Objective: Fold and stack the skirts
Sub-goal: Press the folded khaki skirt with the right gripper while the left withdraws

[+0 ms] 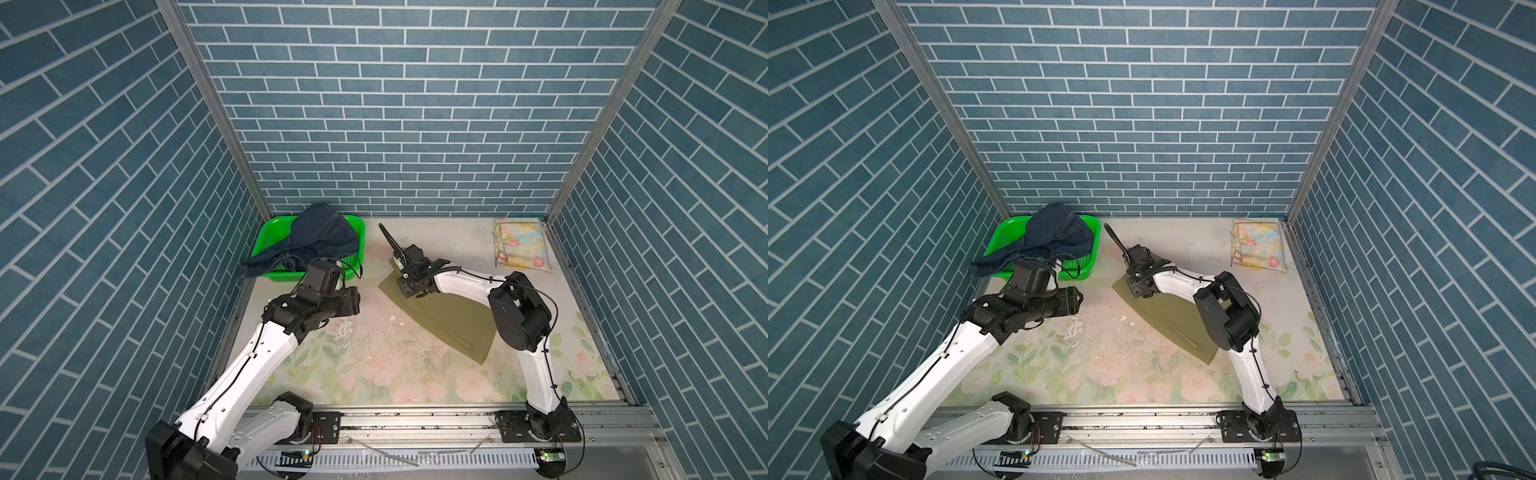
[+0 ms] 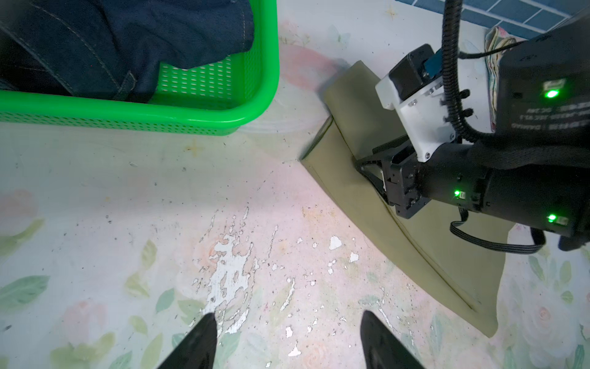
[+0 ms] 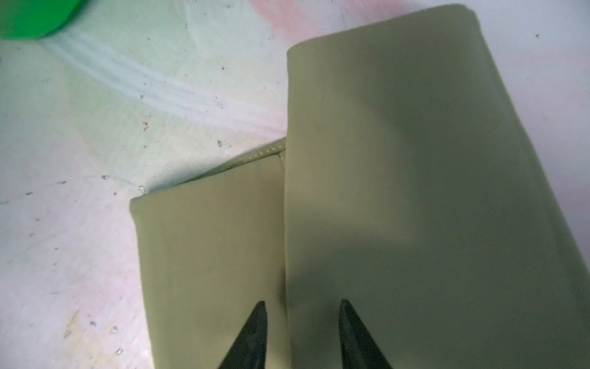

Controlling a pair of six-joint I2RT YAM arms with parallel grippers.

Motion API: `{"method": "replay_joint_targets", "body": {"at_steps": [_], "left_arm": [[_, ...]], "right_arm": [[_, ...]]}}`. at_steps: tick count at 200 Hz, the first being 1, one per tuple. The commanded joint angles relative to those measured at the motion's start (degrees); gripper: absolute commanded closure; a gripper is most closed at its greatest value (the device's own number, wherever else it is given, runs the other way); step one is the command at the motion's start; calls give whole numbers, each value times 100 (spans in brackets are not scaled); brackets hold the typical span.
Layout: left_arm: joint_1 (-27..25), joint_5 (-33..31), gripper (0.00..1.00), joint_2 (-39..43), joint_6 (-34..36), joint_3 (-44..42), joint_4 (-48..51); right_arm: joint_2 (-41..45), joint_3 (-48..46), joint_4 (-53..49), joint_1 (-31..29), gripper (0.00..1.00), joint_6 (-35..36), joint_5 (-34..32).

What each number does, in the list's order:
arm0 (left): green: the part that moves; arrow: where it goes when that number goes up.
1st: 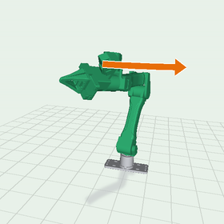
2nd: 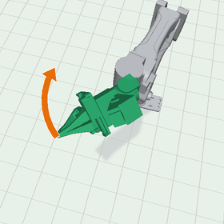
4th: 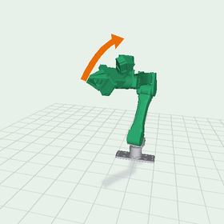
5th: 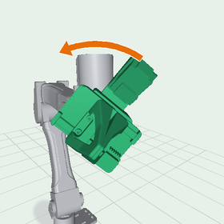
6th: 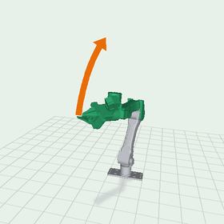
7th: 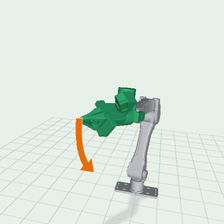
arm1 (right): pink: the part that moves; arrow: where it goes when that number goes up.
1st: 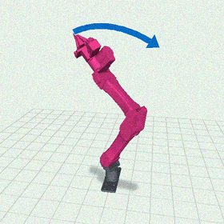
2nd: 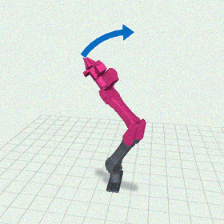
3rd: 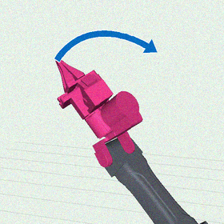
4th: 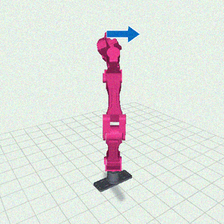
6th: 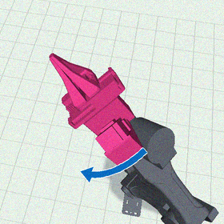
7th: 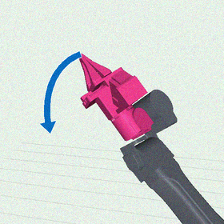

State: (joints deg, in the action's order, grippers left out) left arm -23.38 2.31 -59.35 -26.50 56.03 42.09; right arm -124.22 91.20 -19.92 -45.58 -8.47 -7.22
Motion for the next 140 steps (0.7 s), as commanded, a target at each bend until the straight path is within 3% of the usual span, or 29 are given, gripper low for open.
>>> {"method": "replay_joint_targets", "body": {"at_steps": [1,35,95,140], "left_arm": [[113,127,28,28,268,185,467],[207,152,27,-93,406,290,596],[340,-20,26,-223,772,558,923],[629,429,26,-133,738,257,666]], "right_arm": [[-102,293,-10,38,70,150,-143],[-299,368,-46,85,100,117,-147],[323,76,58,93,100,141,-172],[882,-230,-28,102,100,164,-42]]}}
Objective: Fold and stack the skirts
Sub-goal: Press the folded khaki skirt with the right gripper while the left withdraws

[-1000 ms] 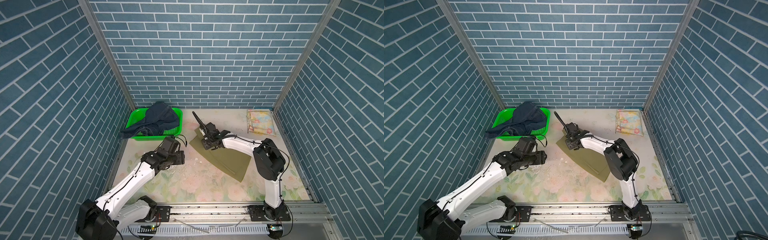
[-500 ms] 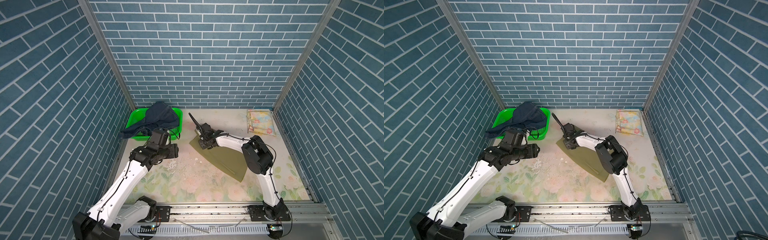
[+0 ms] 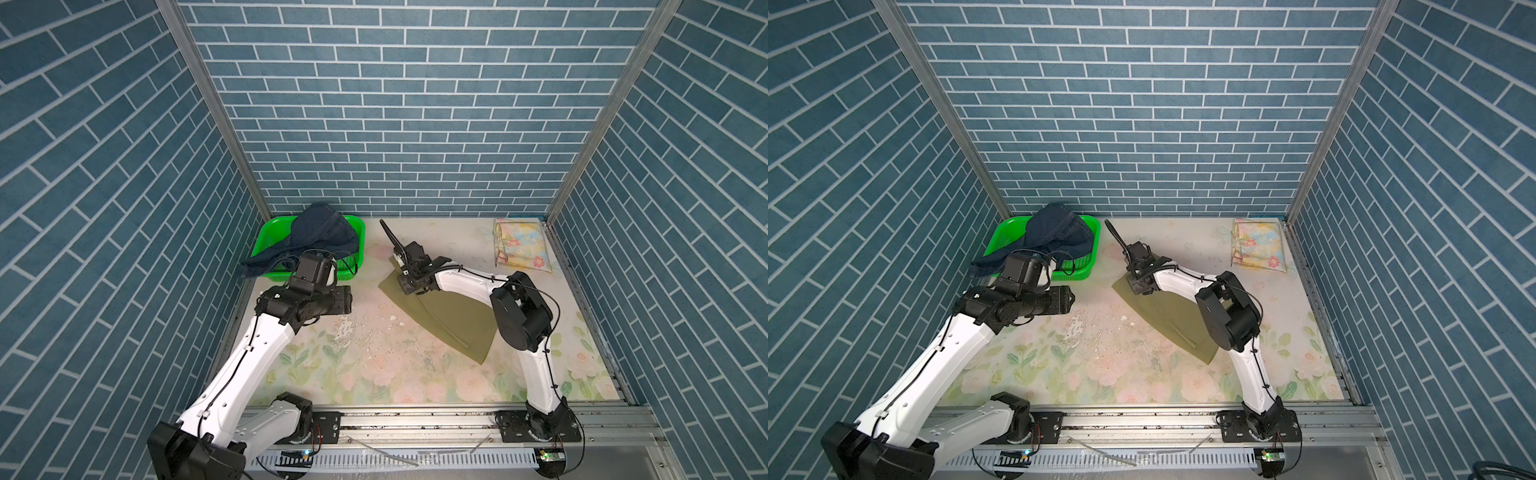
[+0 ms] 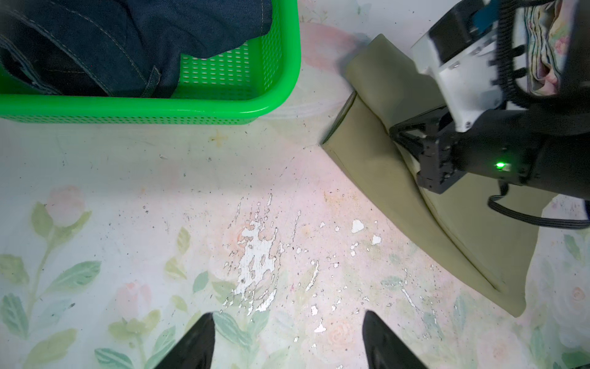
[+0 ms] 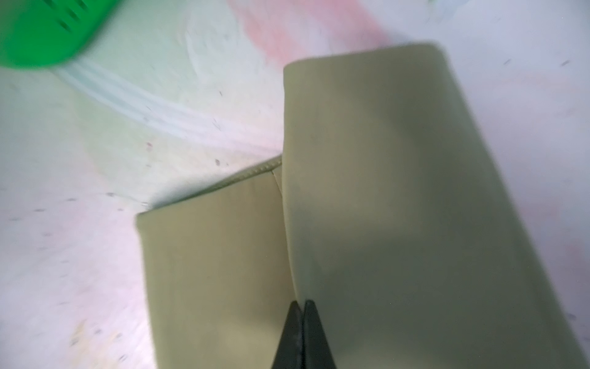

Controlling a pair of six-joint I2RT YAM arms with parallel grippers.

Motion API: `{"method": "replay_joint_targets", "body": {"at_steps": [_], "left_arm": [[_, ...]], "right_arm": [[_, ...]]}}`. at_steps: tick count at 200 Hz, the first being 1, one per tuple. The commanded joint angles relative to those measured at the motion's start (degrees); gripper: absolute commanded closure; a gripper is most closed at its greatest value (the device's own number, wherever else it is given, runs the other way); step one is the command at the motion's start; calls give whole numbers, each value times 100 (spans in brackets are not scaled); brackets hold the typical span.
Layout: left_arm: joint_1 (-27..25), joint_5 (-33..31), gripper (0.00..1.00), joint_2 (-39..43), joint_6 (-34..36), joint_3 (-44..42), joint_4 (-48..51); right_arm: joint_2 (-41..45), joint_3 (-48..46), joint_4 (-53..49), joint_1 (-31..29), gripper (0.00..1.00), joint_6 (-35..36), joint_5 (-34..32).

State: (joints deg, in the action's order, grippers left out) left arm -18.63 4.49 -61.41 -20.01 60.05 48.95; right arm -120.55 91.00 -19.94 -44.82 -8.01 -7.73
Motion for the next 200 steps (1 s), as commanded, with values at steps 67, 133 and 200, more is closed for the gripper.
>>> {"method": "replay_joint_targets", "body": {"at_steps": [67,133,200], "left_arm": [[312,366,26,180,41,-257,-120],[325,372,26,234,-8,-327,-155],[328,411,26,277,-88,-406,-210]], "right_arm": [[1115,-965,-5,-23,100,30,266],[1372,-1393,105,-184,100,-32,596],[1214,-1235,49,-444,100,-176,751]]}}
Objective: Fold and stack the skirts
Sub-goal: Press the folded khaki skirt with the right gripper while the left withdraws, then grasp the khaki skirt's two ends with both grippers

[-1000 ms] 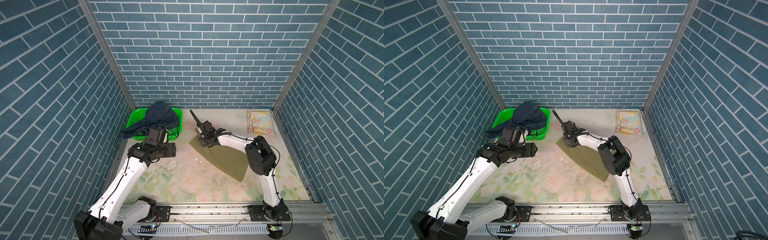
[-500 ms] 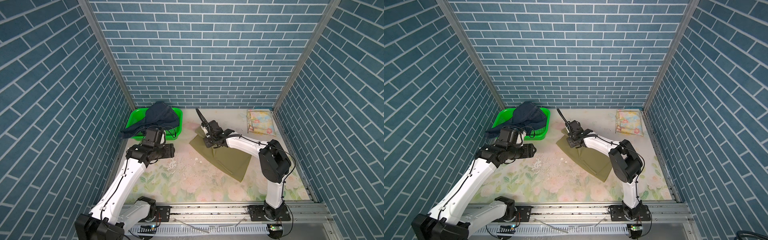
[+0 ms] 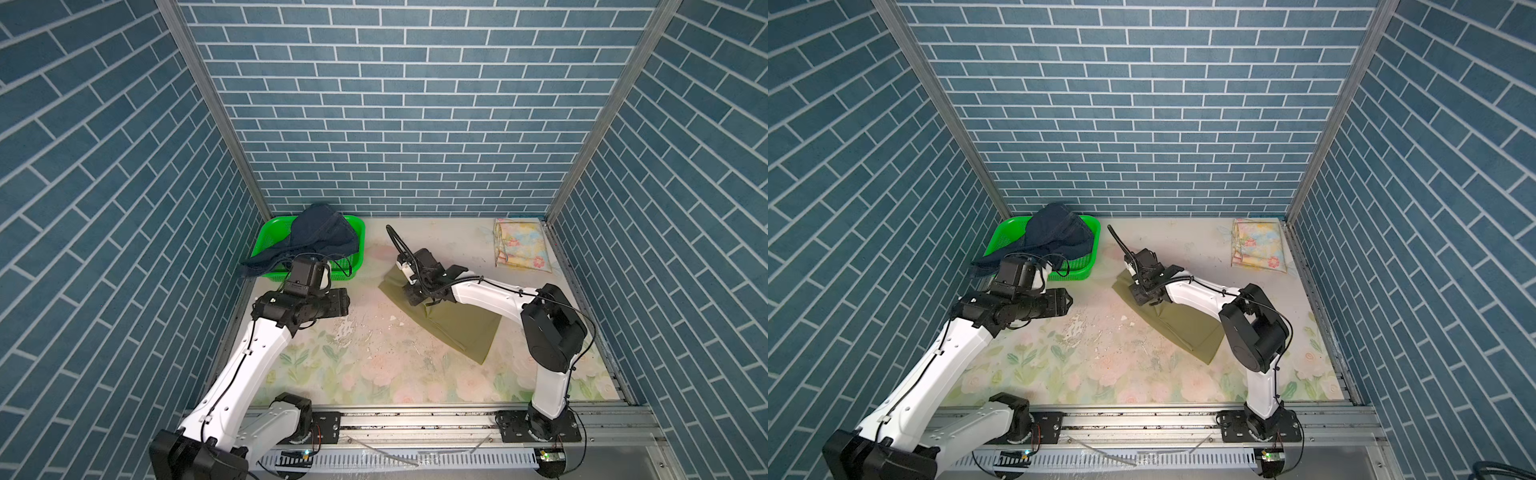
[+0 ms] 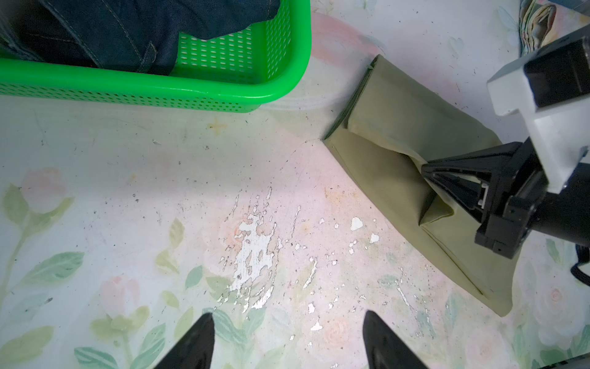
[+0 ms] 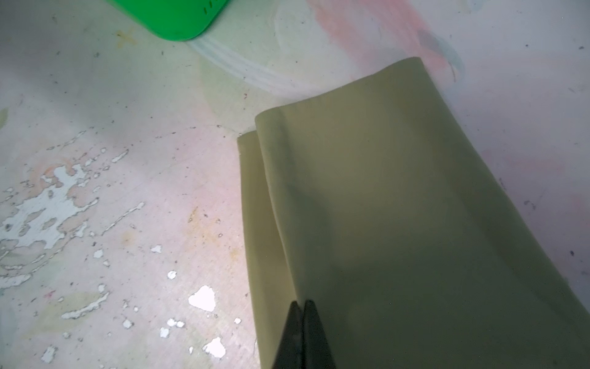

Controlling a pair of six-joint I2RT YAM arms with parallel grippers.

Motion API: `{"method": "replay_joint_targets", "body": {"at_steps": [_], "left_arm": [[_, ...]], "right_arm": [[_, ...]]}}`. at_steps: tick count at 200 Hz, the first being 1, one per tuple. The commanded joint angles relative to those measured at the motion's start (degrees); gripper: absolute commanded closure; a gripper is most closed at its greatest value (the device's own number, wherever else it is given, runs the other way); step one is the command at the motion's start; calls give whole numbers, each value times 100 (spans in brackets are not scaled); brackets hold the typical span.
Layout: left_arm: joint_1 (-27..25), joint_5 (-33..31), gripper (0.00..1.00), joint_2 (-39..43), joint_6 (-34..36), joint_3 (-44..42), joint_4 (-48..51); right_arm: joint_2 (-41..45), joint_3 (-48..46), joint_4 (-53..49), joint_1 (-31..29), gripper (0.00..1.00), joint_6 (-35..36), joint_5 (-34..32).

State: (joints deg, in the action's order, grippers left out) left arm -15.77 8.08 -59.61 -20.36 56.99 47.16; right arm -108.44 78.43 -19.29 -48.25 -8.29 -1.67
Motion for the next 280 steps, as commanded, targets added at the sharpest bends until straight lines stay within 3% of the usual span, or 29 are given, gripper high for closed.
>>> {"method": "replay_joint_targets", "body": {"at_steps": [1,47,77,107,144,192,236,280], "left_arm": [[40,53,26,90,-50,-100,-31],[39,136,26,57,-91,-136,-99],[-36,246,26,-28,-205,-192,-279],[-817,-370,22,-220,-406,-206,-538],[-2037,-1032,21,-1498,-532,105,-1148],[-2369,-1401,20,-3478,-196,1470,-1256],[-2335,-1686,20,-4432,62,2334,-1100],[-2110,-1561,19,-4463,102,2523,-1097]], "right_arm": [[-8,22,-11,-103,100,-156,147],[-38,-223,152,-187,100,-443,165],[911,-1080,483,34,56,-991,19],[2061,-2223,795,305,43,-1760,-201],[3339,-3158,143,543,42,-2919,-1164],[4201,-3936,-644,751,44,-4066,-1818],[4574,-4649,-457,1496,46,-4540,-1428],[4293,-4899,302,2723,48,-4239,-437]]}}
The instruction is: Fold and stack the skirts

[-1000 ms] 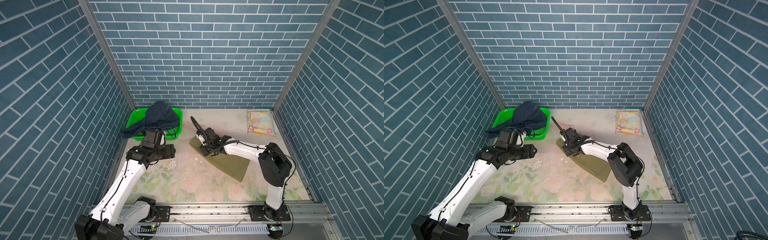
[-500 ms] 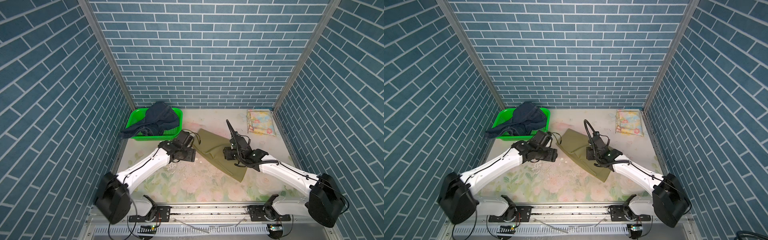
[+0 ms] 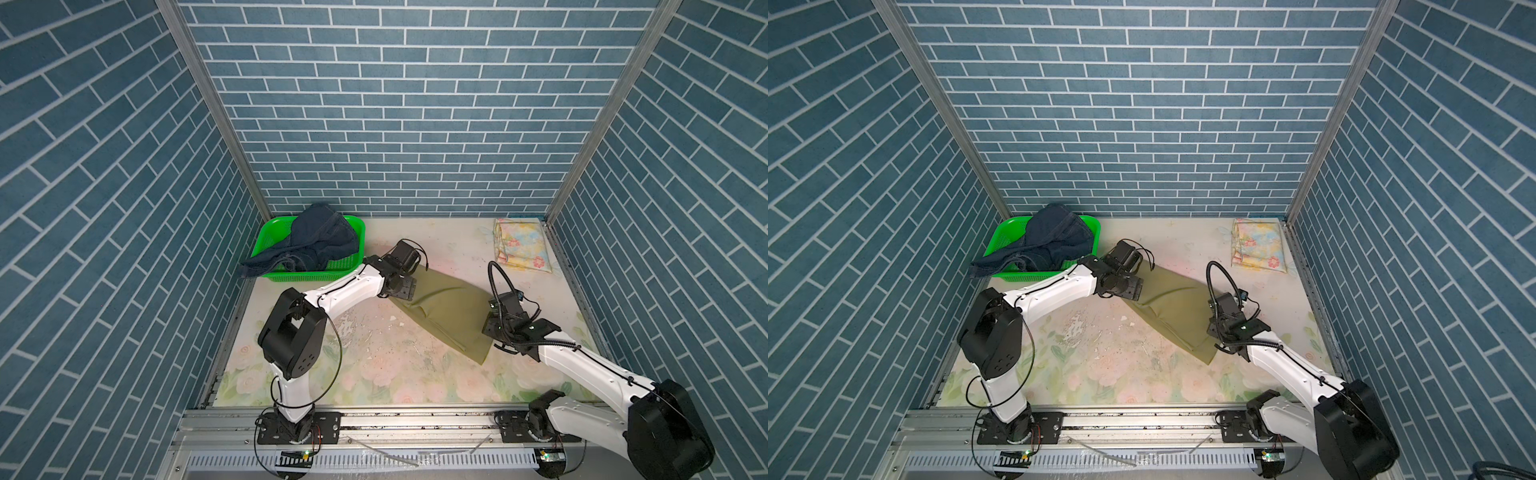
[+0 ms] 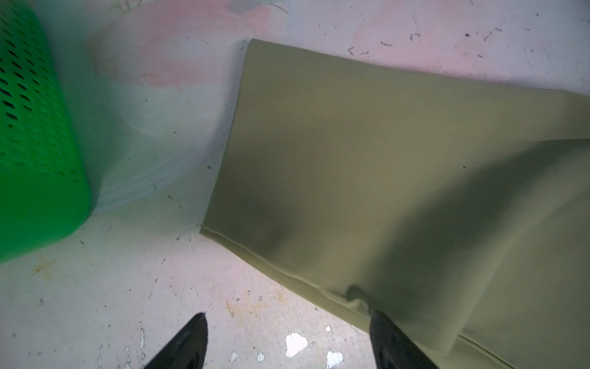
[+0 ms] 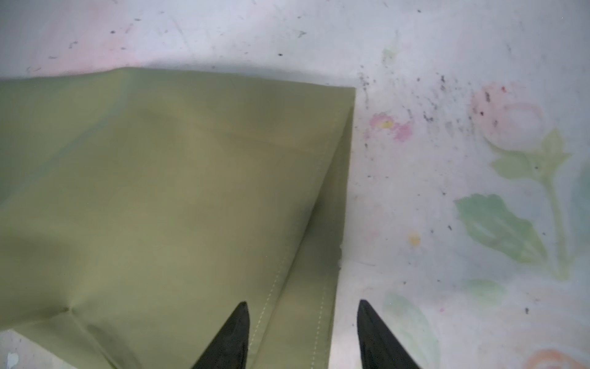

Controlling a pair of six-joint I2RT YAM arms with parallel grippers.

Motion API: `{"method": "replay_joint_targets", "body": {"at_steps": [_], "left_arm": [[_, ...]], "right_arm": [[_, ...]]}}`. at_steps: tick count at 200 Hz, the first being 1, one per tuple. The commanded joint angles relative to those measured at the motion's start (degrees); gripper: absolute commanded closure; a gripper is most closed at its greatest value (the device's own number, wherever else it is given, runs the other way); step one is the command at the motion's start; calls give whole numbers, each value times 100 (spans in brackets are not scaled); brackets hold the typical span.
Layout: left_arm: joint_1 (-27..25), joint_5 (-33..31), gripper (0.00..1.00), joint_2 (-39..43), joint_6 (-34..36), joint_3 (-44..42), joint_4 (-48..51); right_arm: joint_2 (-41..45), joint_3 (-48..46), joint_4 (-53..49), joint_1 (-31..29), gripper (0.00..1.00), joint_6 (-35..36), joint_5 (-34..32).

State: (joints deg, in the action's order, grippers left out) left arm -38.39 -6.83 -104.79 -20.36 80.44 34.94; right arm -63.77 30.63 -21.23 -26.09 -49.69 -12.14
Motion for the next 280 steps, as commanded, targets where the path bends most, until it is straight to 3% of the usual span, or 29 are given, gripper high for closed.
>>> {"method": "replay_joint_targets", "body": {"at_steps": [1,57,77,104,123,138,160,178,227,280], "left_arm": [[159,-67,19,59,102,175,126],[341,-49,19,474,101,28,224],[372,-52,19,637,41,-91,222],[453,-65,19,761,-63,-226,253],[498,-64,19,759,-113,-294,326],[516,-65,19,742,-144,-362,361],[517,-9,19,664,-213,-518,301],[517,109,19,522,-271,-631,157],[517,402,19,-56,-345,-835,-295],[560,225,23,-481,-317,-840,-626]], "right_arm": [[-199,-119,519,543,48,-87,631],[-1665,256,1708,1434,51,184,1571],[-2268,587,2079,1696,66,363,1946],[-3421,1838,2186,1791,77,854,2474],[-4189,3076,1906,1790,76,1358,2696],[-4411,3764,1634,1803,68,1842,2740],[-4294,4339,823,1806,50,2337,2238],[-3767,3903,650,1795,44,2413,1927],[-1778,1629,925,1726,49,1655,2073],[-1040,786,758,1363,55,1419,2203]]}}
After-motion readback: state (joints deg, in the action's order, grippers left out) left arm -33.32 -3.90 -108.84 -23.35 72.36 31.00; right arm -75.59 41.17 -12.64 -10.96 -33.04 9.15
